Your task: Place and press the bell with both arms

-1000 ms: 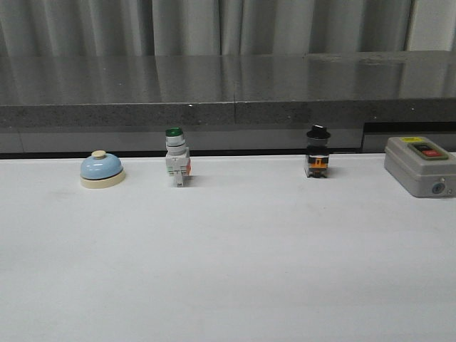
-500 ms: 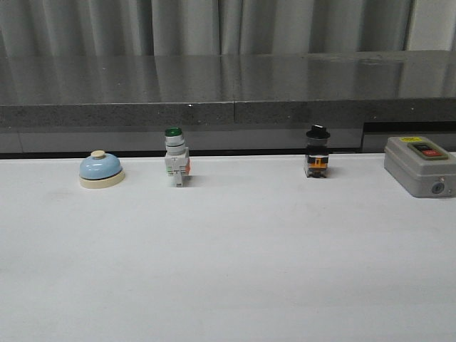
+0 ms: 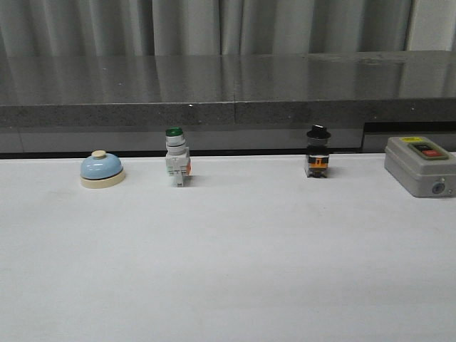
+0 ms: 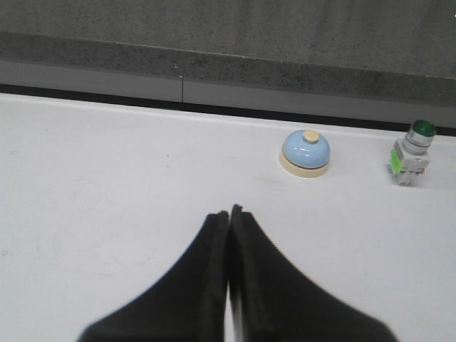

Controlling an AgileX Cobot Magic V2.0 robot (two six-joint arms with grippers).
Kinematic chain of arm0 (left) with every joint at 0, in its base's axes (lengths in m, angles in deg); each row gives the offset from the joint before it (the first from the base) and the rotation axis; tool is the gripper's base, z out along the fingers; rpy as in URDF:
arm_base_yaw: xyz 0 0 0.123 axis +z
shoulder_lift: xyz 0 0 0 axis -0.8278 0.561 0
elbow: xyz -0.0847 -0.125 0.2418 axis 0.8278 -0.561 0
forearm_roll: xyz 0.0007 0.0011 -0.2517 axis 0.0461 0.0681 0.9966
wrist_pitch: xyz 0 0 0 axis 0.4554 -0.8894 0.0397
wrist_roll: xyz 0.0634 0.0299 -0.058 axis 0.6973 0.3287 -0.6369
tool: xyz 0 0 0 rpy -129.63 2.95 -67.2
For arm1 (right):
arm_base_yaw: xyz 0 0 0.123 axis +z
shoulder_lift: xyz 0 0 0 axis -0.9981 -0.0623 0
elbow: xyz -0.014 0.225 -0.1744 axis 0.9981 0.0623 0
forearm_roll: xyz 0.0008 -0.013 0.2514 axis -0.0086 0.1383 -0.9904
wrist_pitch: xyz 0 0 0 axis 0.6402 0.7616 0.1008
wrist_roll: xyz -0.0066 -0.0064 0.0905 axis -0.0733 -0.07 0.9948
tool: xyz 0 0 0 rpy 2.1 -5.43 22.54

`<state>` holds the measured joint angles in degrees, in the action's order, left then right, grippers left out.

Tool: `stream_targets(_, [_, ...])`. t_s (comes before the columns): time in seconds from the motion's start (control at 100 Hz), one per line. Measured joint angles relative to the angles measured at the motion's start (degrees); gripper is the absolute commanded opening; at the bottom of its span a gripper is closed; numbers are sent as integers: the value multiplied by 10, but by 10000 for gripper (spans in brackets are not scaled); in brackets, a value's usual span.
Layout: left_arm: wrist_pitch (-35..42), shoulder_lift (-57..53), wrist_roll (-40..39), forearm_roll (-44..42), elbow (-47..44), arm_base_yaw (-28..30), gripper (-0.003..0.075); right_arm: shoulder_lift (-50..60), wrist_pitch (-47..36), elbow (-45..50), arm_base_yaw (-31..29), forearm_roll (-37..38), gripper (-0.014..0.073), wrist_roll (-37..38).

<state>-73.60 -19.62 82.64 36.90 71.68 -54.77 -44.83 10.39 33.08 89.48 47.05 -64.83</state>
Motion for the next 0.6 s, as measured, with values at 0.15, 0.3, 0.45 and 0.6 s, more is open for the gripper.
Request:
stream_targets(0.15, [-82,110,0,4,128,0,-20,0,0,0,0,0,-60,0])
stream_targets(0.3, [-138,210,0,5,231,0,-20,0,0,0,0,0,-60,0])
stream_targets(0.45, [-164,277,17,5,292,0,-17,0,0,0,0,0,-60,0])
stream_targets(0.6, [-172,314,38,5,316,0,150,0,0,0,0,0,-60,0])
